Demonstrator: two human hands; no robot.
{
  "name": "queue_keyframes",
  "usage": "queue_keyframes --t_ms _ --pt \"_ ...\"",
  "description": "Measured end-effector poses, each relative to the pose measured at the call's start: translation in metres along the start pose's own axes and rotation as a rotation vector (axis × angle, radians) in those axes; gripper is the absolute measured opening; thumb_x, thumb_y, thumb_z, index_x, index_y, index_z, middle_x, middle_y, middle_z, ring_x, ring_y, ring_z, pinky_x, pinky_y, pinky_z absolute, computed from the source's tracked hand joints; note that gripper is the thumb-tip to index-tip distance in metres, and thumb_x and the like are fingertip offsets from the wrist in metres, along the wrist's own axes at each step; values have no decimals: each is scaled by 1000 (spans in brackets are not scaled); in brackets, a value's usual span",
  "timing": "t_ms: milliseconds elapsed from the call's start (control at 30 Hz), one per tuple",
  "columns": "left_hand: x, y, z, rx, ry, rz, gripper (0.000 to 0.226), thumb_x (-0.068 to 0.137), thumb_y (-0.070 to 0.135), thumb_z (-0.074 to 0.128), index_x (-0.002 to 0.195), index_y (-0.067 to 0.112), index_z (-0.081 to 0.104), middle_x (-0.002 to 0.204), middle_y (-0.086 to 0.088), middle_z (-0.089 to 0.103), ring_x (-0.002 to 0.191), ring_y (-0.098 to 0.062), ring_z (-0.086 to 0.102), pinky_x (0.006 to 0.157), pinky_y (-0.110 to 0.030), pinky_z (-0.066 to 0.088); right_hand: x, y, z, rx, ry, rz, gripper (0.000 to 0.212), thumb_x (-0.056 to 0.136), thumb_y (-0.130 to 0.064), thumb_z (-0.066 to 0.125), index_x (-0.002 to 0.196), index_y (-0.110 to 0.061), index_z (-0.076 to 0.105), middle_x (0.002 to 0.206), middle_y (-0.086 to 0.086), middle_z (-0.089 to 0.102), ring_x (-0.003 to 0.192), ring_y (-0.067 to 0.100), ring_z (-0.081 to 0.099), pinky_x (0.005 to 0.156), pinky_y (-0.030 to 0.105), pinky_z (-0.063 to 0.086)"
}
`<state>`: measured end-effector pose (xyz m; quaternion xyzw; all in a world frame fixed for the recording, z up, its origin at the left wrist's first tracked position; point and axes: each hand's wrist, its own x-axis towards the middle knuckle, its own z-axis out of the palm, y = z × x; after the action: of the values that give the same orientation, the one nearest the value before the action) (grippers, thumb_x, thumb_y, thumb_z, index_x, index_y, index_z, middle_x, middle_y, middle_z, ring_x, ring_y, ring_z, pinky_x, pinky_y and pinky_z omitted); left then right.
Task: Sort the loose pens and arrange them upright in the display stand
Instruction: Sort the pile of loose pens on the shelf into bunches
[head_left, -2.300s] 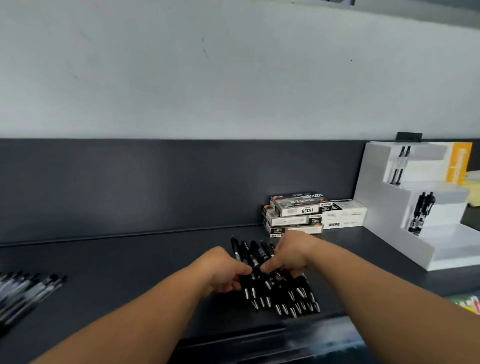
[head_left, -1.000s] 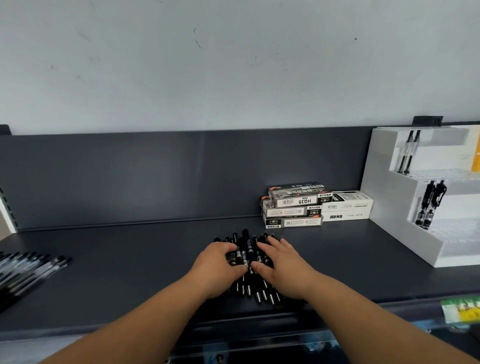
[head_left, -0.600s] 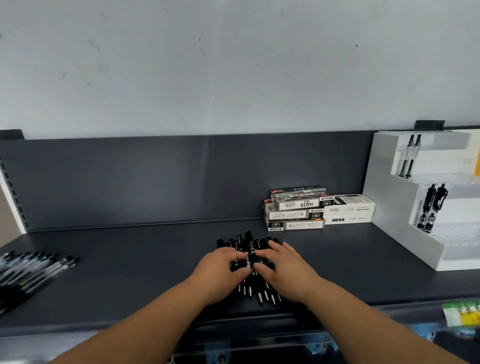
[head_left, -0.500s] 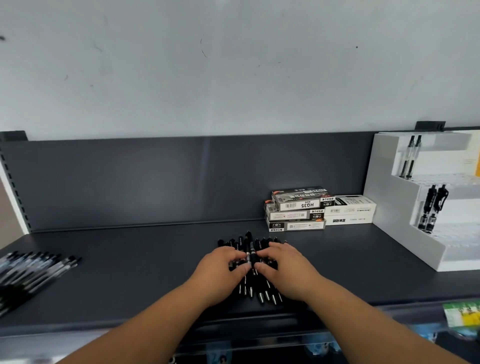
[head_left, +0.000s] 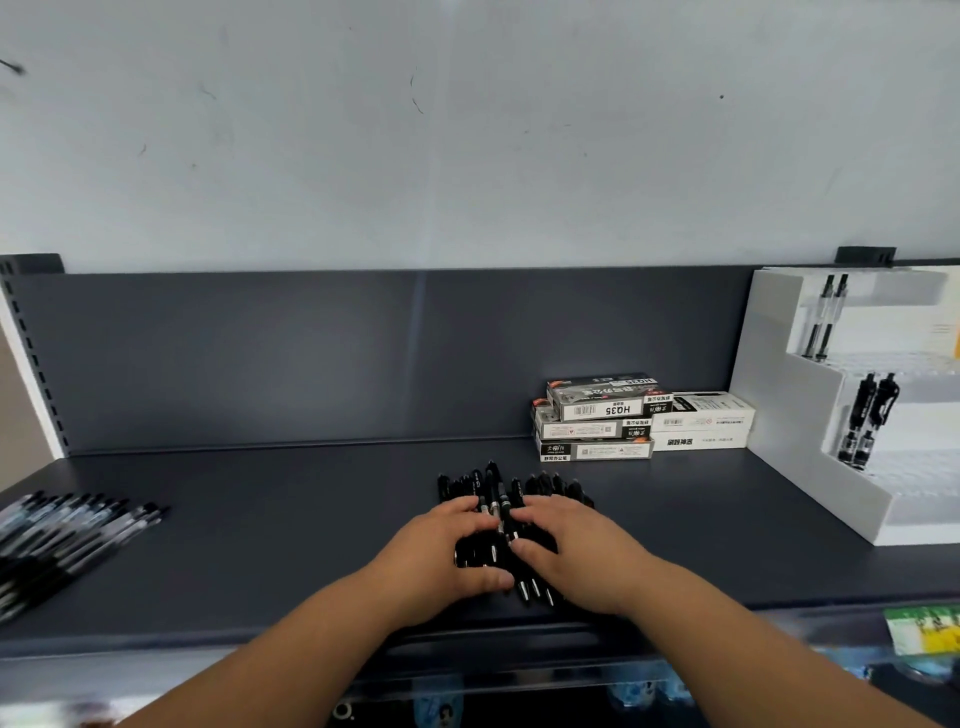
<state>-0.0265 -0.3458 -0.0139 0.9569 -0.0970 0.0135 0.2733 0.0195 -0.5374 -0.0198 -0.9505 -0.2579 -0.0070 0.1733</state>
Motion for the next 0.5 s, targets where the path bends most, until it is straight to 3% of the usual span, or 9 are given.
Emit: queue_keyframes --t_ms 133,300,367,433,500 --pt "0 2 0 51 -8 10 68 79 56 66 140 38 43 155 17 21 140 -7 27 115 -29 25 -6 -2 3 -39 31 -2 52 97 -52 41 145 -33 37 154 -12 32 145 11 18 119 31 17" --pt "2 10 -3 105 -28 23 67 83 62 56 142 33 39 157 15 17 141 -6 25 113 -26 25 -4 -4 6 -6 32 11 51 97 -52 39 146 -35 35 156 -13 25 147 11 14 120 38 14" --pt "2 12 -4 130 -35 20 66 85 61 54 143 31 39 157 12 21 142 -7 25 113 -25 22 -5 -4 5 41 51 6 45 99 -47 41 142 -33 43 152 -13 35 143 10 24 117 30 20" --pt "2 11 -4 134 -28 16 65 86 62 53 142 31 41 156 11 25 142 -7 26 112 -22 22 -7 -4 -2 153 110 19 36 99 -41 44 132 -32 54 140 -14 50 130 5 43 105 21 32" --pt "2 10 -4 127 -15 13 65 86 63 51 142 31 42 156 11 25 141 -7 26 112 -22 22 -11 -3 -9 250 170 50 32 99 -37 47 128 -32 58 130 -16 56 120 4 50 96 16 36"
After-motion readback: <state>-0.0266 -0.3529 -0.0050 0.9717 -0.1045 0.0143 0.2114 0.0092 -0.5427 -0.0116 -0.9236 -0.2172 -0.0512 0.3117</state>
